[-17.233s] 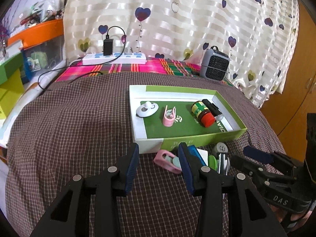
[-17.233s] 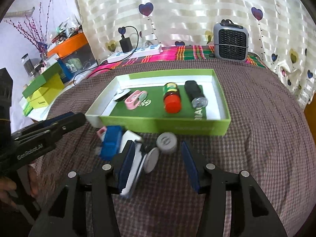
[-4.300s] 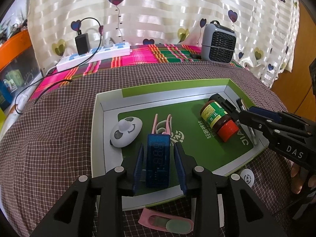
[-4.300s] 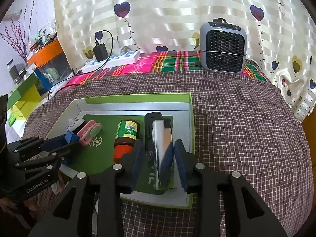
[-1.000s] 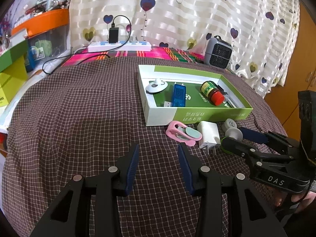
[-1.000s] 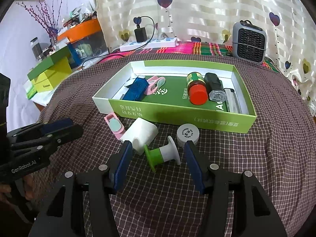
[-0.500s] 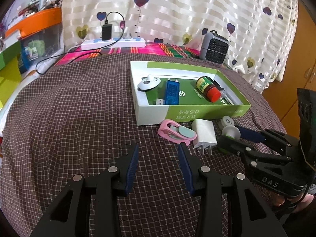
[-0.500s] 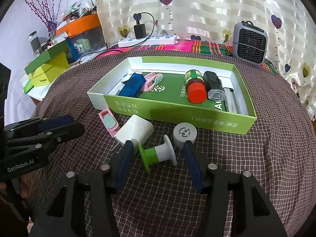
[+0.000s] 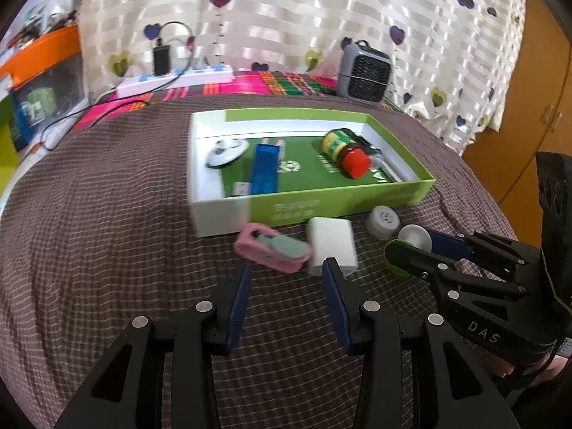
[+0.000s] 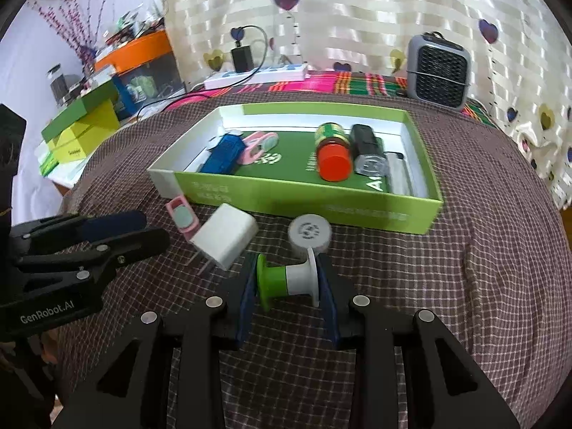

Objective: Organize rigid objects
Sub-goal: 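Grasp the green-and-white spool with the right tool while the left grasps the white charger plug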

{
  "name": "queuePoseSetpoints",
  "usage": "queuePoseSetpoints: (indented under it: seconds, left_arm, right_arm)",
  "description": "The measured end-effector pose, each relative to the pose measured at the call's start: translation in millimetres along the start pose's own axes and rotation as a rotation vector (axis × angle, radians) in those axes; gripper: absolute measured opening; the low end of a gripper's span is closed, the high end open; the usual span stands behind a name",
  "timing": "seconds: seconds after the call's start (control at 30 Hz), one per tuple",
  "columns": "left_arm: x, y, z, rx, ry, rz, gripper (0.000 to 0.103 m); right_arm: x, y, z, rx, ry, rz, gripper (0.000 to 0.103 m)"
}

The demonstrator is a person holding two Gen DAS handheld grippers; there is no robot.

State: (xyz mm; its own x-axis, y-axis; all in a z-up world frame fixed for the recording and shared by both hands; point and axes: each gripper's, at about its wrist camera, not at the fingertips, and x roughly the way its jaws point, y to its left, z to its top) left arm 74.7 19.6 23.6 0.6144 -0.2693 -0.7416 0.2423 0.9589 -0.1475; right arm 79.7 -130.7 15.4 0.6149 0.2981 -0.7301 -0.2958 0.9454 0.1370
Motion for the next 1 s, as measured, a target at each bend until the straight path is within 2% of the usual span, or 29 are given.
queuePoseSetpoints:
  seconds: [0.4, 1.0]
  left_arm:
    - [21.4, -34.0, 10.8, 0.078, 0.036, -0.016, 0.040]
    - [46.6, -45.6, 16.9, 0.112, 0.074, 0.039, 0.040]
  right_arm:
    - [-16.8, -35.0, -6.9, 0.074, -0.027, -0.028, 0.034]
    - [-21.1, -57.6, -12.2, 0.131, -0.031, -0.006, 0.034]
